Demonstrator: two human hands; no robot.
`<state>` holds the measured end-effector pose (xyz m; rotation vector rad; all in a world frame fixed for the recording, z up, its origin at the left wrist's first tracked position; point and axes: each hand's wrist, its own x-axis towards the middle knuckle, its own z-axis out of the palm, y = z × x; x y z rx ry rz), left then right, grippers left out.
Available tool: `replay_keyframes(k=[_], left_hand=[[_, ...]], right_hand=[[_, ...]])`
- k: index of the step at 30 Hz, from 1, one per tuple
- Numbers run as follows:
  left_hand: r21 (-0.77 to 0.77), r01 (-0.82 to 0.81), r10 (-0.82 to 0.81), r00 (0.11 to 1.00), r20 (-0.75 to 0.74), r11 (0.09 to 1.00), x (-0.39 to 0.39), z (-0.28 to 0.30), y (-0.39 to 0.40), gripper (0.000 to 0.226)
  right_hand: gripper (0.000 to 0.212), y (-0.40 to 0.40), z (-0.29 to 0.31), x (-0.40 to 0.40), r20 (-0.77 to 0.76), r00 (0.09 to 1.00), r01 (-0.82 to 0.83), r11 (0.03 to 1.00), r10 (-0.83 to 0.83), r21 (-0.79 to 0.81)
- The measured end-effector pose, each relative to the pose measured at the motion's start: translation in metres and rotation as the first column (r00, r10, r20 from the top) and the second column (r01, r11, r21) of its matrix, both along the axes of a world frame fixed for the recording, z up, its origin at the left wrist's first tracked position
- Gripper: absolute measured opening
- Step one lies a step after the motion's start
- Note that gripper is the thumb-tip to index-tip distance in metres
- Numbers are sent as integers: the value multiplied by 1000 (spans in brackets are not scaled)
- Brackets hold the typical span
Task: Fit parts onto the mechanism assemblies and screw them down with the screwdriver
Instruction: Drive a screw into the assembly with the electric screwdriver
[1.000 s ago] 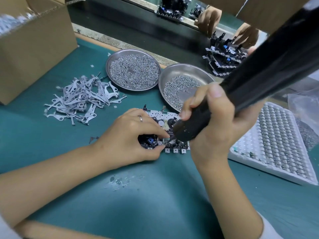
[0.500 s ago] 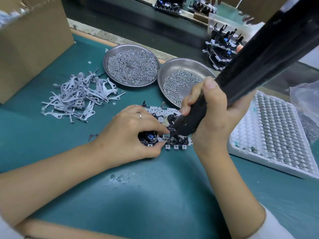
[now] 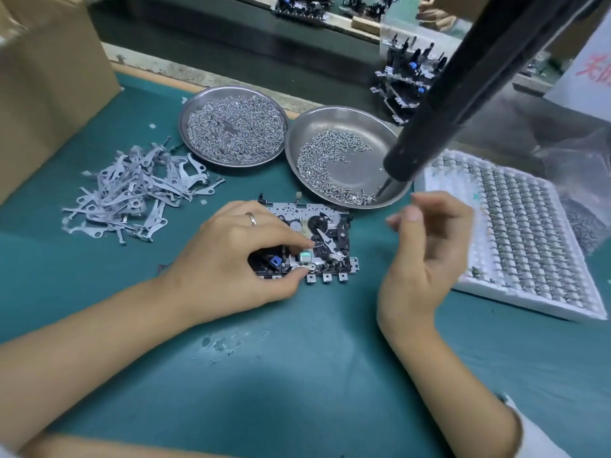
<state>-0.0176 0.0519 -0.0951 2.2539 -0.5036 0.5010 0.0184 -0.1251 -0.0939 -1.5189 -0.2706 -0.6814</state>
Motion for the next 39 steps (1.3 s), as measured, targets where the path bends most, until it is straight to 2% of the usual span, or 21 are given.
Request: replay_keyframes(k=[2, 3, 6, 9, 11, 14, 17, 20, 23, 27, 31, 33, 35, 37, 38, 39], left_hand=[[-44, -23, 23, 1000, 10, 999, 1, 2, -1, 25], [-80, -55, 56, 998, 16, 995, 2, 3, 0, 25], [-220, -228, 235, 972, 6, 949, 6, 6, 4, 22], [-308, -317, 325, 945, -27, 897, 11, 6, 6, 16], [-316, -334, 344, 939, -23, 888, 12, 6, 6, 17], [-303, -339, 358, 933, 8, 891, 11, 6, 6, 18], [-275, -316, 343, 937, 58, 908, 10, 6, 6, 19], [-148, -273, 293, 945, 144, 951, 8, 3, 4, 29], [-51, -264, 268, 939, 215, 963, 7, 1, 1, 31], [-17, -266, 261, 929, 262, 964, 6, -1, 0, 31], [-40, -258, 260, 936, 237, 965, 7, -2, 2, 34], [-46, -259, 263, 937, 229, 965, 8, -3, 3, 35], [-44, -270, 272, 935, 226, 962, 8, -4, 3, 35], [-42, -279, 281, 932, 227, 959, 9, -5, 3, 35], [-42, -283, 285, 930, 231, 958, 10, -6, 4, 34], [-45, -287, 289, 927, 237, 957, 10, -8, 4, 33]], right_hand=[[14, 3, -2, -3, 2, 996, -89, 973, 91, -213], [14, 6, -2, -6, 27, 991, -115, 921, 134, -372], [32, 21, -5, -16, 77, 969, -88, 622, 233, -778], [34, 36, -5, -24, 38, 958, -62, 335, 284, -940], [32, 37, -3, -29, 34, 956, -43, 254, 291, -966], [26, 31, 0, -38, 45, 952, -39, 266, 303, -963], [23, 18, 0, -53, 49, 945, -22, 212, 322, -977], [21, -3, 1, -70, 38, 950, -18, 176, 309, -984], [21, -28, 1, -89, 39, 959, -13, 181, 281, -983], [23, -71, -2, -109, 64, 979, 24, 202, 192, -979], [28, -129, -1, -114, 71, 997, 77, 233, -34, -970], [31, -161, -2, -112, 109, 975, 150, 209, -196, -966], [29, -193, -3, -107, 160, 903, 228, 129, -399, -965], [12, -219, -4, -99, 203, 757, 291, 42, -621, -956], [7, -226, -2, -95, 200, 689, 303, 26, -697, -953], [14, -230, -1, -90, 183, 656, 303, 34, -732, -952]])
